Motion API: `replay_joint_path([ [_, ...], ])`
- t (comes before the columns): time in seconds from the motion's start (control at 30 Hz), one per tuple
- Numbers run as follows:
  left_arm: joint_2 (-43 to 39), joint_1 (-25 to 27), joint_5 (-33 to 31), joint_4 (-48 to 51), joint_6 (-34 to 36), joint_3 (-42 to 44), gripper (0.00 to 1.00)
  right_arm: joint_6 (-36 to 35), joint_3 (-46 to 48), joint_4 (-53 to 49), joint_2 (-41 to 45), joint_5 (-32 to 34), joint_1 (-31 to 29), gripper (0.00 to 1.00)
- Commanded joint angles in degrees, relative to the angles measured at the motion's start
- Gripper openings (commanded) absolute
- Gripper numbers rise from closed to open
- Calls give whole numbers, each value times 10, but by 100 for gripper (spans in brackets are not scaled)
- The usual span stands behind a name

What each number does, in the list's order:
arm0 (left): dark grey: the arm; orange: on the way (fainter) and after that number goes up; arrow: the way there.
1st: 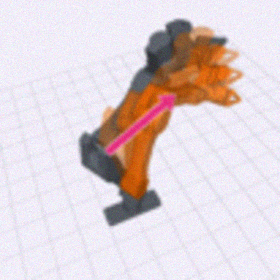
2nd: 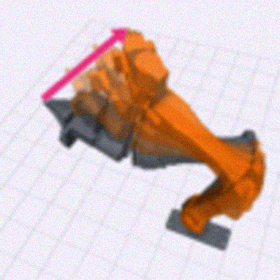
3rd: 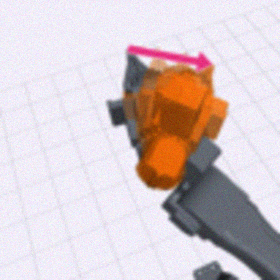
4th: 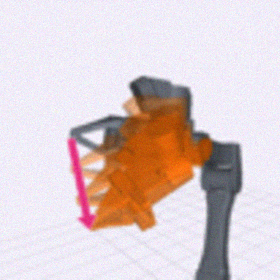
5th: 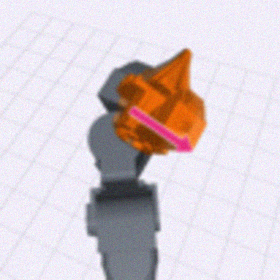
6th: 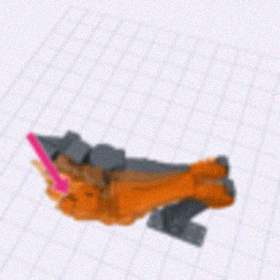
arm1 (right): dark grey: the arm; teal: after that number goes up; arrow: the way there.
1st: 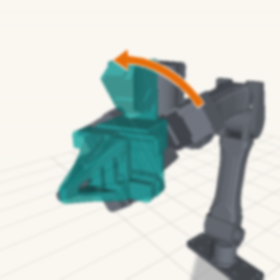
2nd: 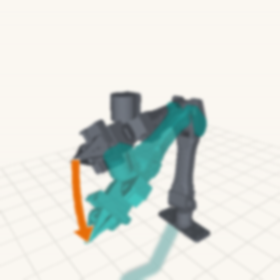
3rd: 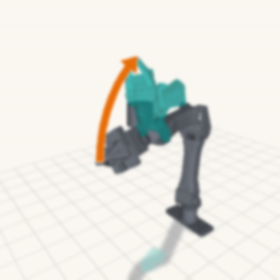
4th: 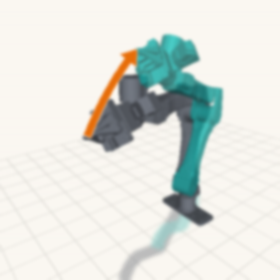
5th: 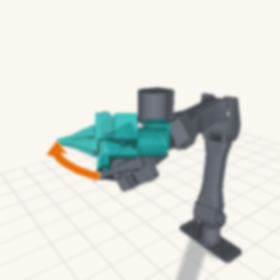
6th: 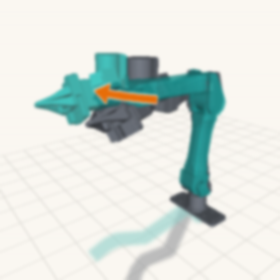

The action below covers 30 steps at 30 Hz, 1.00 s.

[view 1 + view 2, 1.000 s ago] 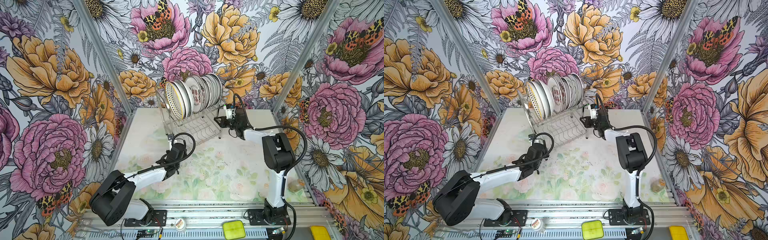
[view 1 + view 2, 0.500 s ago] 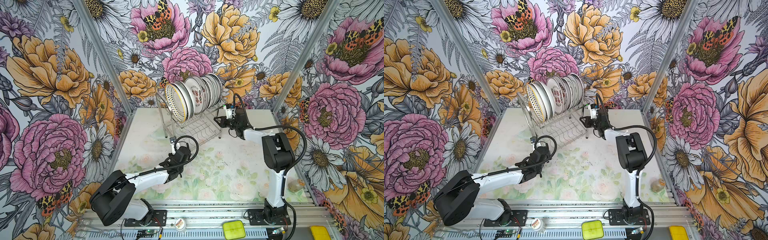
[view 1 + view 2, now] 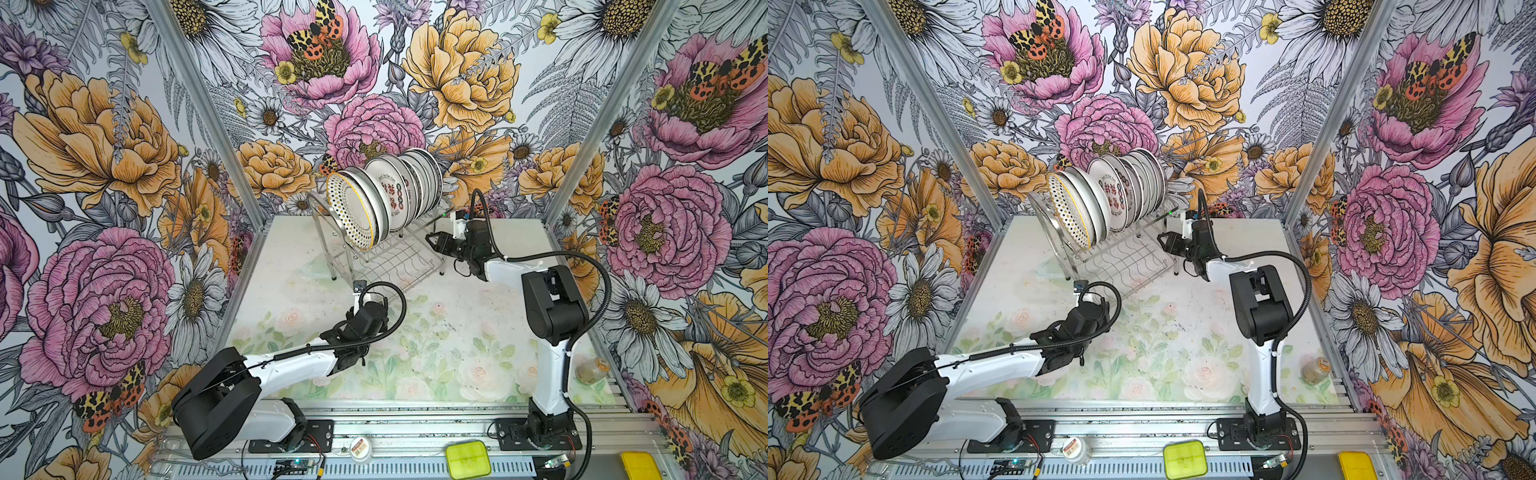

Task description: Unload the plates from the dish rack

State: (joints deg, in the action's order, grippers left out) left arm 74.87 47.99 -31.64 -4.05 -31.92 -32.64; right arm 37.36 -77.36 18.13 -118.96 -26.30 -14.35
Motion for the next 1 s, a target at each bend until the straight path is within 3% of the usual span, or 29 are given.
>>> replay_joint_path([
  [0.0, -23, 8, 33, 0, 17, 13, 56, 17, 20, -14, 23, 14, -3, 61],
  [0.1, -46, 7, 21, 3, 13, 25, 70, 12, 35, -18, 42, 17, -1, 68],
  [0.2, -78, 5, 14, 8, 20, 37, 74, 2, 53, -20, 69, 24, 4, 72],
  [0.4, -146, -8, -13, 65, 14, 48, 90, -5, 98, -24, 134, 29, 15, 80],
  [0.43, -157, -11, -13, 78, 14, 50, 99, -8, 107, -27, 147, 31, 16, 82],
  [0.57, -201, -21, -31, 141, -2, 50, 99, -14, 156, -31, 210, 55, 18, 86],
  [0.63, -224, -28, -36, 176, -14, 50, 99, -21, 191, -34, 258, 72, 18, 99],
  [0.77, -270, -38, -25, 220, -31, 51, 99, -45, 244, -88, 364, 128, 13, 99],
  [0.97, -334, -41, -3, 282, -62, 35, 99, -128, 260, -263, 538, 236, -31, 99],
])
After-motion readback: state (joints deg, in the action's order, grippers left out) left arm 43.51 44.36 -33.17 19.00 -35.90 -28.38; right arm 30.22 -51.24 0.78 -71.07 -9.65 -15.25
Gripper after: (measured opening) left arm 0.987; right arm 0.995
